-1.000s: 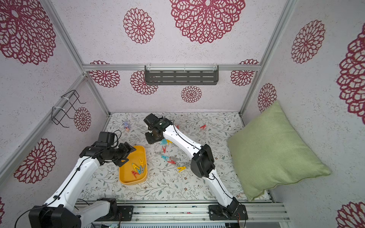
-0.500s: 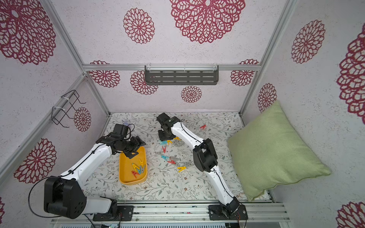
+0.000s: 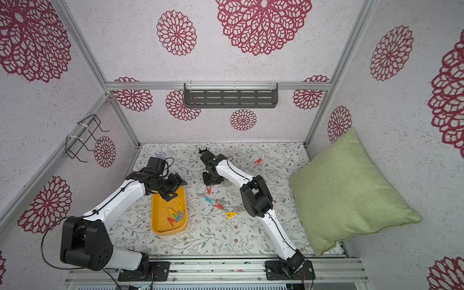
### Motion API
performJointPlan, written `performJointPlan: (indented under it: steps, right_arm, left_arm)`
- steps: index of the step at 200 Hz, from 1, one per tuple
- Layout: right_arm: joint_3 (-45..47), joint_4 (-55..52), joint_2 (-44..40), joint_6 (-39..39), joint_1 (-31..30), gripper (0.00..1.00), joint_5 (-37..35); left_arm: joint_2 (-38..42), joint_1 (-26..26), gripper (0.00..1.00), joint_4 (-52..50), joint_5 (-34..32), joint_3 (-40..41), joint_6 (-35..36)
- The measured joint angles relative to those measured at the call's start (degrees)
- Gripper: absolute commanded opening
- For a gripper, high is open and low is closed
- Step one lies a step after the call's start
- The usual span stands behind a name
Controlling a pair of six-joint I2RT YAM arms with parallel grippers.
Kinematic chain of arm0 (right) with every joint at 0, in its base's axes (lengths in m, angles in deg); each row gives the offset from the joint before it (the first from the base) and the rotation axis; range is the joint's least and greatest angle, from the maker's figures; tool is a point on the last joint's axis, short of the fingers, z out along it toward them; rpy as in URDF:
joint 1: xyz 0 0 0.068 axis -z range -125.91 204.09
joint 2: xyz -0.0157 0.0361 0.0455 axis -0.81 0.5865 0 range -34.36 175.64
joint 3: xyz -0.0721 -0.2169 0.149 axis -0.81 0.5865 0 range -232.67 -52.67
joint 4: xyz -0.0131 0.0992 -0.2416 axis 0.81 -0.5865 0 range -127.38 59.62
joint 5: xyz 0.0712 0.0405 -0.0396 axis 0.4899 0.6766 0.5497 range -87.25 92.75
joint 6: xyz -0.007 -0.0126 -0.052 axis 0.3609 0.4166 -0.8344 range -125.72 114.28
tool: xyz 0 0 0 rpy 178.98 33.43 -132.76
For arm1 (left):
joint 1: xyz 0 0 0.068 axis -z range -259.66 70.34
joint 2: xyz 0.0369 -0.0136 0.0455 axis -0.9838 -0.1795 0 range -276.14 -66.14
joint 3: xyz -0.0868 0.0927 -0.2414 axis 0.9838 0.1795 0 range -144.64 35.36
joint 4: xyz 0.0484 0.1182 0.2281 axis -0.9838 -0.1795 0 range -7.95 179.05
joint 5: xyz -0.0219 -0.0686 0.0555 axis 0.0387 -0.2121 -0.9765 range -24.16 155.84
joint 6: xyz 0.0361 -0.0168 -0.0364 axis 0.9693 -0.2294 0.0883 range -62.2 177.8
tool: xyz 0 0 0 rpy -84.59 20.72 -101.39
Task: Put the clothespins into the storage box
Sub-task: Pick up the clothespin from the center of the board.
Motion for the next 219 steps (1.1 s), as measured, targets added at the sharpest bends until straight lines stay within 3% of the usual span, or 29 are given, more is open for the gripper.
performJointPlan:
  steps: [57,106,169,190,219]
  right_arm:
    - [3.9,2.6,0.0,0.5,0.2,0.27,0.4]
    - [7.0,6.0,-1.2,0.8,0.3,0.08,1.4]
    - [7.7,6.4,-1.9,0.9,0.3,0.03,1.7]
    - [4.7,4.3,-1.9,0.8,-0.2,0.01,2.0]
    - [-6.5,0.8,-1.9,0.3,-1.8,0.0,3.0]
  left_arm:
    - [0.0,0.0,0.79,0.1,0.1,0.0,0.0]
    - [0.4,0.0,0.79,0.1,0.1,0.5,0.0]
    - [4.0,-1.0,0.79,-1.0,-0.5,1.0,0.9]
    - [6.0,-3.2,0.79,-2.0,-0.7,1.1,1.8]
    - [10.4,-8.3,0.8,-4.2,-1.0,1.7,3.6]
